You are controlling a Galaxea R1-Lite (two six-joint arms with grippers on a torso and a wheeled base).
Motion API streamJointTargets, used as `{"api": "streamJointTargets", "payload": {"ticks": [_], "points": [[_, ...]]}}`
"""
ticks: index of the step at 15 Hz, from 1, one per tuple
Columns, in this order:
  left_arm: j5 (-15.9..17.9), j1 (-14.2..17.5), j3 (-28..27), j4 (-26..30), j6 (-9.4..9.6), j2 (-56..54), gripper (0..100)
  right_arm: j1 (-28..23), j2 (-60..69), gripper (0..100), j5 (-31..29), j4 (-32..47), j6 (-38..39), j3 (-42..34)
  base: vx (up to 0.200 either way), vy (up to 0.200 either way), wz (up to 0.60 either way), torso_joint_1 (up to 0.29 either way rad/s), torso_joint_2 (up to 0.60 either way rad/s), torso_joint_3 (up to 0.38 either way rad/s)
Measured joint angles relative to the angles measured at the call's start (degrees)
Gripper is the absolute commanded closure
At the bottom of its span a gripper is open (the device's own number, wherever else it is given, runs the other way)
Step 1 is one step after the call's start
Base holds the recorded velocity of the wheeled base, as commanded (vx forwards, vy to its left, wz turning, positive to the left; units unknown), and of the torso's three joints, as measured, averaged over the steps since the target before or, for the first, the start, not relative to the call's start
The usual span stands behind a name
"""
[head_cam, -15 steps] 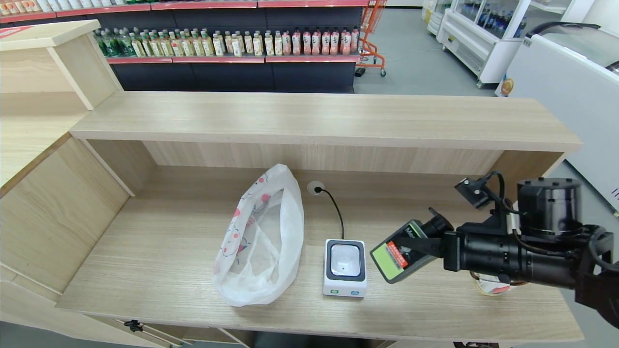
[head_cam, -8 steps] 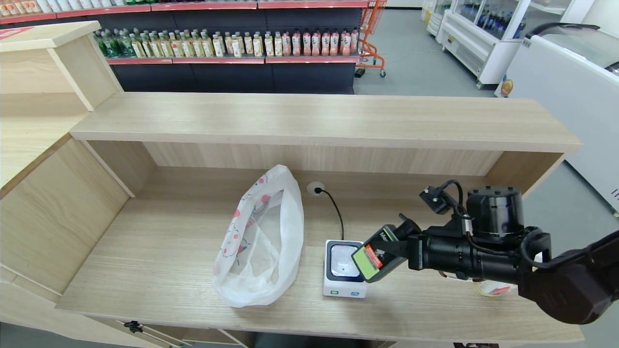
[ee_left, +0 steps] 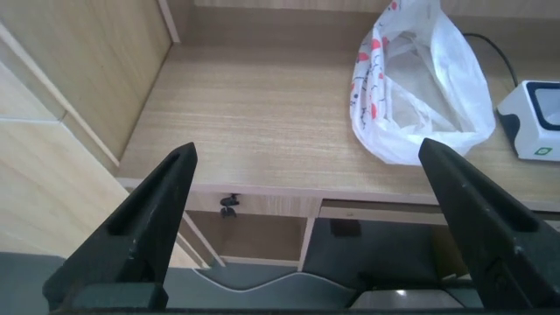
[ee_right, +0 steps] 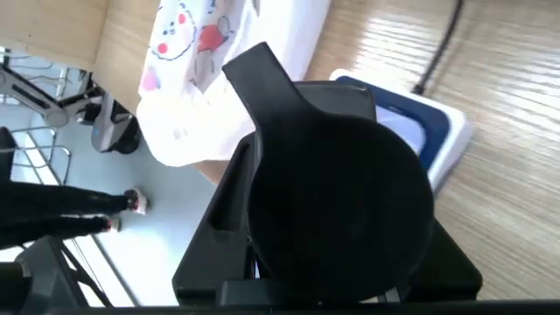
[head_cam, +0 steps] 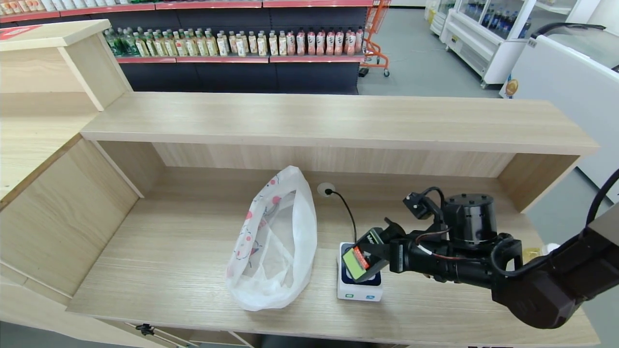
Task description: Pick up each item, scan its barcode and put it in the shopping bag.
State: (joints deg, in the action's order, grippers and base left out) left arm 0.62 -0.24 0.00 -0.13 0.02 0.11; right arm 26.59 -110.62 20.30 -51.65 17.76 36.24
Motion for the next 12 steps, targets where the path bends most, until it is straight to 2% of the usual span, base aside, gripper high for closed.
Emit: {"api": "streamJointTargets", "payload": {"ticks": [12], "points": [[0.0,0.0,0.0,0.0,-0.02,0.0,0,-0.1,-4.1,100,-1.2,-2.6,-2.2,-0.1,0.000,0.000,0.00,0.000,0.00,0.000]]}}
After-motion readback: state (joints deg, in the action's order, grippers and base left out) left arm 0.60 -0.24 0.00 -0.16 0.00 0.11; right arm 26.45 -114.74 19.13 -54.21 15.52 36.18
